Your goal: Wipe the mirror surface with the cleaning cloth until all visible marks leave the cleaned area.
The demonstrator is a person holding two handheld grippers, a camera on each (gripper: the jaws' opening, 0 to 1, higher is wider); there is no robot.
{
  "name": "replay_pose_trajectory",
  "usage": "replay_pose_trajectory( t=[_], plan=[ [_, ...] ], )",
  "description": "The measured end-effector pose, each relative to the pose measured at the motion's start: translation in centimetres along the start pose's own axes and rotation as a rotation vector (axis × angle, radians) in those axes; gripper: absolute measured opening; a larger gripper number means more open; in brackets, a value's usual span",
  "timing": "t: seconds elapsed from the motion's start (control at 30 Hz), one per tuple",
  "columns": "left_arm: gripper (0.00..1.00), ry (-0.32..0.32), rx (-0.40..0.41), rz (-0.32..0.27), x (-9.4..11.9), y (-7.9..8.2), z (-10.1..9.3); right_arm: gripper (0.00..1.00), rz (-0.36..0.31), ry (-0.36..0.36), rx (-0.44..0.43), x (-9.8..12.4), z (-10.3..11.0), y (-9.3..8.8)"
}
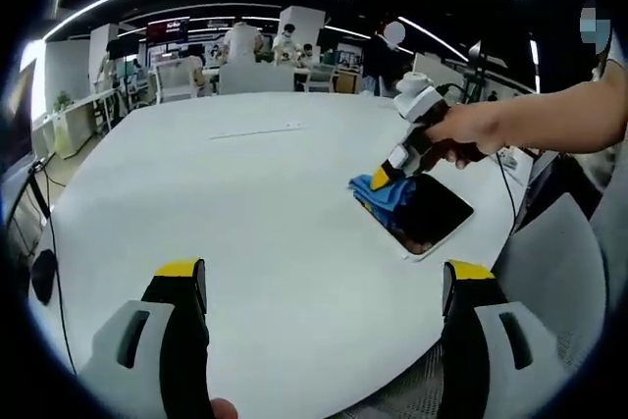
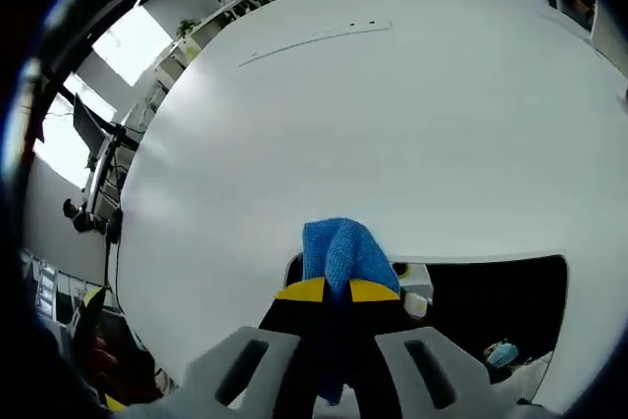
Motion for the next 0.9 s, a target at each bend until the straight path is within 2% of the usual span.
replay_pose_trajectory(
  t=[0.13, 0.2, 0.53, 0.9],
  plan=[
    [0.99, 0.006, 0.006, 0.0, -0.2, 0.0, 0.0, 0.01, -0.005, 0.016, -0.009, -0.6, 0.6, 0.1],
    [0.99, 0.004, 0.006, -0.001, -0.2, 0.1, -0.1, 0.01, -0.005, 0.004, 0.015, -0.7, 0.7, 0.1],
    [0.99, 0.001, 0.003, -0.003, -0.3, 0.2, -0.4, 0.0, -0.011, 0.03, -0.032, -0.4, 0.3, -0.2],
    [0.99, 0.002, -0.003, -0.015, -0.3, 0.6, -0.7, 0.0, 0.0, 0.045, -0.041, 0.3, 0.5, -1.9]
  ],
)
Point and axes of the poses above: the point that each gripper's makers call its tool centre point, and the gripper's own axes: x roughly backward along the fingers, z roughly to its left, y roughly out of its top, the point moved 10 cm from there along x, roughly backward along the fingers, and after that the axes turned 11 degrees about y, right-handed, at the moved point
